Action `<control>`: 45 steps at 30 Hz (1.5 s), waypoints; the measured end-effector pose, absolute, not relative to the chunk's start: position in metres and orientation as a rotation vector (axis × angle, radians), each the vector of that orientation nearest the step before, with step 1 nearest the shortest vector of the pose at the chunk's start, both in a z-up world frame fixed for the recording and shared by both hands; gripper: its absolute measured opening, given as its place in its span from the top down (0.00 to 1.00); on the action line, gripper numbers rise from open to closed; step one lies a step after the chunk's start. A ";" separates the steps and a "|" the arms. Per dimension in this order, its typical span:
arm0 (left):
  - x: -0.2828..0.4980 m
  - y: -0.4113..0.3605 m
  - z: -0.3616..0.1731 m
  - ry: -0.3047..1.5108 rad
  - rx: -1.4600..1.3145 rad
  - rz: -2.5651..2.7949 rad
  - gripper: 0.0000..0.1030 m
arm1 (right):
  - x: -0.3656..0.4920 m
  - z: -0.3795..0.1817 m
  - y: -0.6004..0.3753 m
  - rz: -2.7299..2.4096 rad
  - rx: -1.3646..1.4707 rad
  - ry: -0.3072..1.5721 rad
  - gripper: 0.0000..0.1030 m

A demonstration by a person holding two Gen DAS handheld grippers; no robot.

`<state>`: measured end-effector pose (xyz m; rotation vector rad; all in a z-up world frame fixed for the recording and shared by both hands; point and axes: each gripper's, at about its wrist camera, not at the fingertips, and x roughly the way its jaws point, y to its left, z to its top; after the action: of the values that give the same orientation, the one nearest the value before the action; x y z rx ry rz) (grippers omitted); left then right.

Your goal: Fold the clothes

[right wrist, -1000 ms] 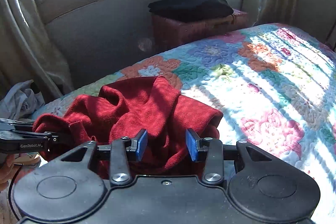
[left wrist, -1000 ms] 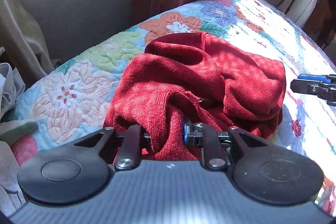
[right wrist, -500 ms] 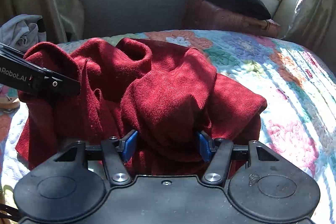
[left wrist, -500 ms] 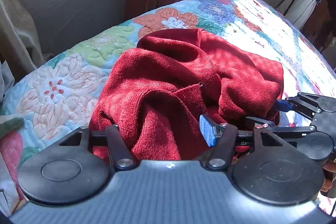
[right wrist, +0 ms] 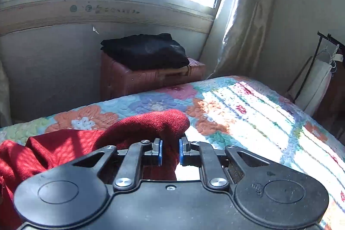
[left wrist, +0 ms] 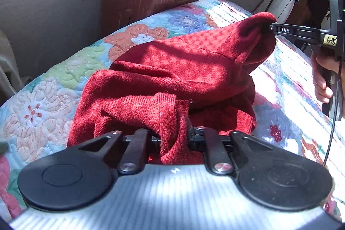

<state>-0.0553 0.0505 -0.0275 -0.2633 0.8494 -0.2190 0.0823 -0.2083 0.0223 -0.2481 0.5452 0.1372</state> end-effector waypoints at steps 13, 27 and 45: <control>-0.047 0.041 -0.053 1.028 -0.128 -0.027 0.85 | 0.016 -0.058 -0.250 0.332 0.199 1.061 0.37; -0.040 0.045 -0.064 1.018 -0.164 -0.019 0.68 | 0.002 -0.103 -0.208 0.411 0.326 1.099 0.70; -0.046 0.012 -0.031 0.864 -0.354 -0.378 0.82 | -0.033 -0.008 -0.208 0.147 -0.299 0.536 0.96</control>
<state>-0.0462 0.0117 -0.0307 -0.3539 0.8636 -0.3781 -0.0331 -0.2079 -0.0080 -0.2994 0.5362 0.1465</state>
